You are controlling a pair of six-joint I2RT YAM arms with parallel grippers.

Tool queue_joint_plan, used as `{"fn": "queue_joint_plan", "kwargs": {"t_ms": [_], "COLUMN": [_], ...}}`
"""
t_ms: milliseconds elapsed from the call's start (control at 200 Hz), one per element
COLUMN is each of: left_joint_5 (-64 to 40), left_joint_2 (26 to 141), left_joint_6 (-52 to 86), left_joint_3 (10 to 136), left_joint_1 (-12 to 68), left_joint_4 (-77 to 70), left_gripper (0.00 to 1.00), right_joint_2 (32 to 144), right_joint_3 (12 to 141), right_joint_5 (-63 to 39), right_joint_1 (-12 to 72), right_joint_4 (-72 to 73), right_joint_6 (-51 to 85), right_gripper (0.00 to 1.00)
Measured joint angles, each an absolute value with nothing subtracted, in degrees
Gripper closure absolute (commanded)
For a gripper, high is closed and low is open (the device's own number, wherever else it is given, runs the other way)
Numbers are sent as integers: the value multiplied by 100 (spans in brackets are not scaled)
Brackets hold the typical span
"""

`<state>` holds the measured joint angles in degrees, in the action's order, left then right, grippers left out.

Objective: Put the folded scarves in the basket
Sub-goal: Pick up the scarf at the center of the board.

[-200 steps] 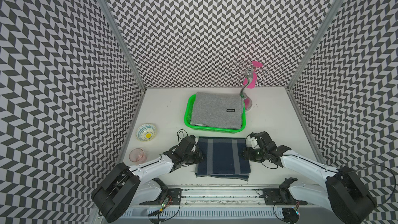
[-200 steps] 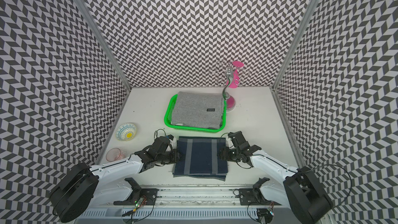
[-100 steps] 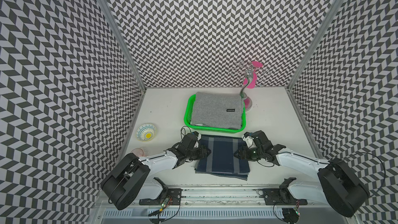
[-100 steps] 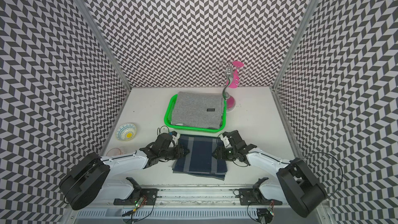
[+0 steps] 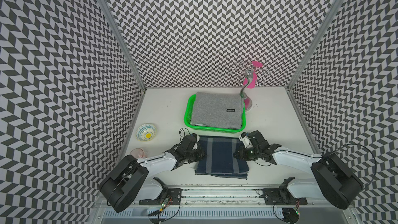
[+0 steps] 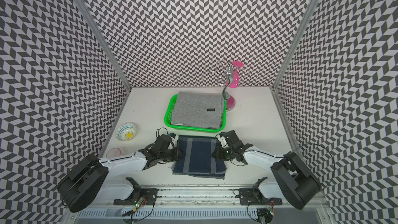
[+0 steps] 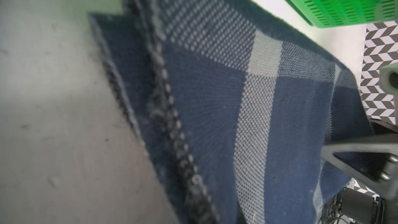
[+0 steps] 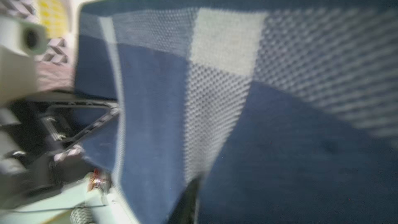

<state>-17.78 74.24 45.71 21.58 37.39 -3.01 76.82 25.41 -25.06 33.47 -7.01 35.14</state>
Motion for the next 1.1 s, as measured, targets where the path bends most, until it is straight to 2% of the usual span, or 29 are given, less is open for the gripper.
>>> {"fn": "queue_joint_plan", "kwargs": {"t_ms": [110, 150, 180, 516, 761, 1097], "left_joint_5": [-1787, -1791, -1793, -1876, -1870, -1721], "left_joint_2": [7330, 7293, 7271, 7061, 6608, 6342], "left_joint_6": [4580, 4587, 4591, 4641, 4639, 4552], "left_joint_3": [2257, 2298, 2329, 2700, 3579, 5177], "left_joint_1": [3763, 3769, 3776, 3811, 3916, 3966], "left_joint_4": [-86, -40, -12, 434, 978, 1955], "left_gripper": [100, 100, 100, 100, 100, 100], "right_joint_2": [7535, 7472, 7435, 7067, 6316, 6226], "right_joint_3": [2552, 2558, 2567, 2790, 3872, 5321], "right_joint_5": [-2379, -2314, -2265, -2165, -2005, -1601], "right_joint_1": [3387, 3398, 3402, 3454, 3509, 3680], "right_joint_4": [-895, -991, -1081, -1645, -2550, -3642], "right_joint_6": [3568, 3599, 3614, 3592, 3476, 3194], "right_gripper": [100, 93, 100, 100, 100, 100]}}
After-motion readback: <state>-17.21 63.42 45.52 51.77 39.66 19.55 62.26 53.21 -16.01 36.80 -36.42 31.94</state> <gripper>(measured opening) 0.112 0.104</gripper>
